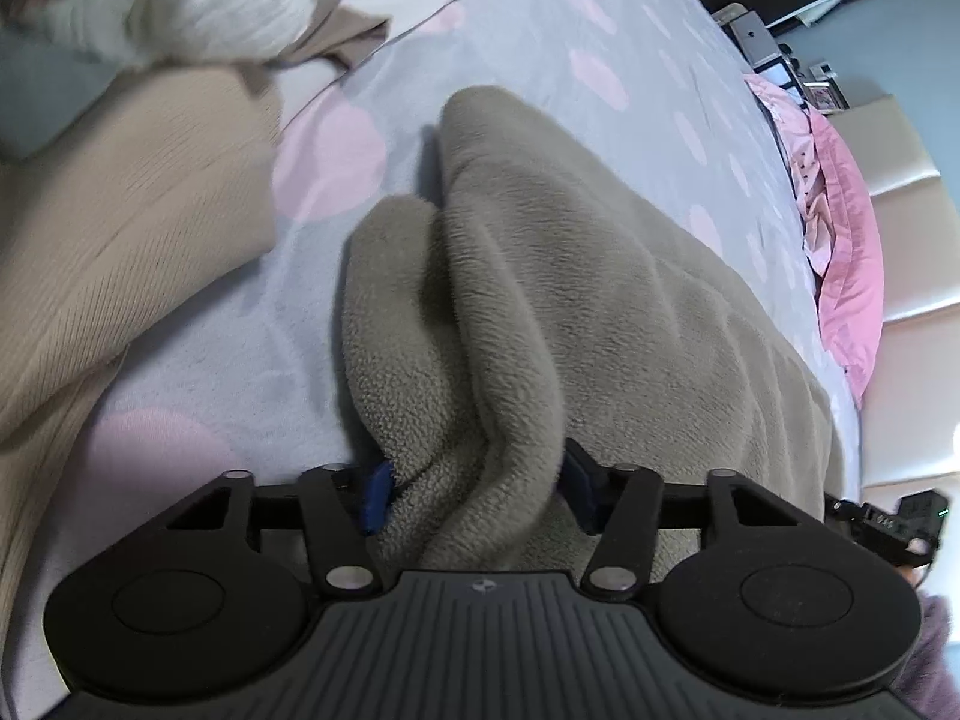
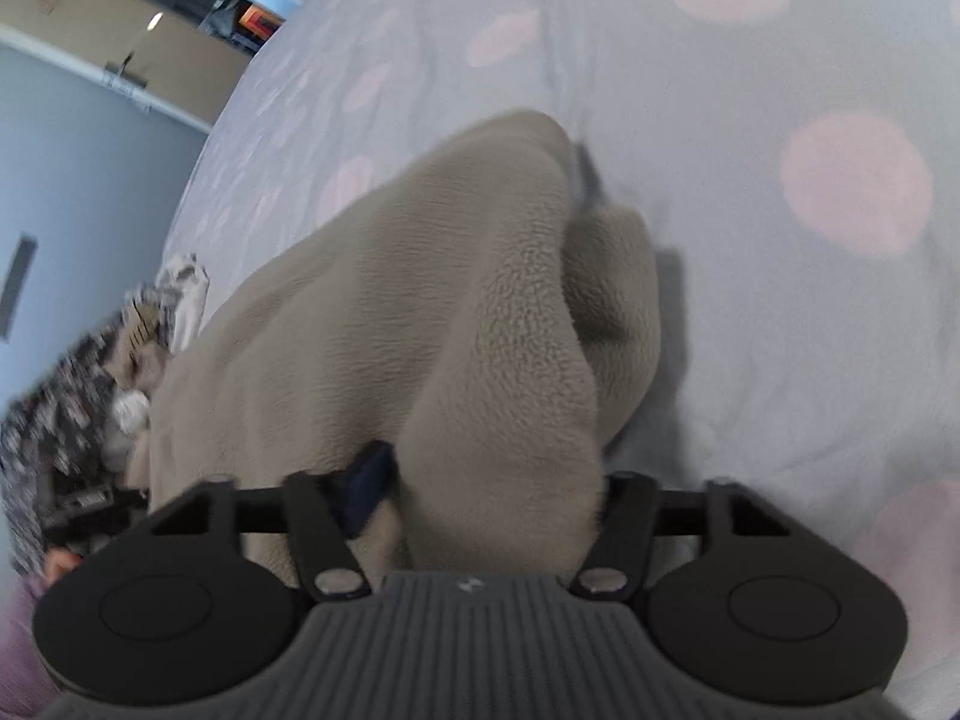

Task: Fold clothes
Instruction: 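Grasp the fleece bundle end with both tools and lift it, then carry the lifted fleece bundle with both tools toward the pink pillow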

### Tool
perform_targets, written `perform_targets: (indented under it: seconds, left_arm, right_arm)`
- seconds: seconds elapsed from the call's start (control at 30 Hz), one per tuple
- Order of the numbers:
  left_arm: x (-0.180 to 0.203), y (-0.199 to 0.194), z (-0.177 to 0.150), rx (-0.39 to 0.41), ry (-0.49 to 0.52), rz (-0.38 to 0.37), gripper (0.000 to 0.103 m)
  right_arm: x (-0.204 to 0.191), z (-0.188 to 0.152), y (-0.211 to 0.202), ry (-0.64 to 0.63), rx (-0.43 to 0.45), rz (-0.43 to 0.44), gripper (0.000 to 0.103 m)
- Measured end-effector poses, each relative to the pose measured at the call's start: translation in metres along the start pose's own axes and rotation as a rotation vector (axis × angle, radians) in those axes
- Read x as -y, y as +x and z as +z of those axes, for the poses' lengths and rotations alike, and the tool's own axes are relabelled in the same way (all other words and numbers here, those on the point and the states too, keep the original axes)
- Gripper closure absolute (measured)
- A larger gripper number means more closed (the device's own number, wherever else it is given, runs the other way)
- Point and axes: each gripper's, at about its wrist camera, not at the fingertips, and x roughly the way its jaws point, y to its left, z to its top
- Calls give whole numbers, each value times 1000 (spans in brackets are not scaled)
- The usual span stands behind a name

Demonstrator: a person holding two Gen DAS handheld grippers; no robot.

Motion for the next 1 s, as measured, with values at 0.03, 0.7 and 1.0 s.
perform_targets:
  seconds: [0.03, 0.7, 1.0]
  left_arm:
    - [2, -3, -1, 9, 10, 4, 59]
    - [73, -62, -21, 164, 193, -117, 78]
    - [90, -35, -41, 63, 222, -112, 78]
  right_arm:
    - [-8, 0, -4, -35, 9, -26, 57]
    - [-70, -18, -118, -157, 277, -21, 70]
    - [-34, -42, -143, -75, 273, -61, 69]
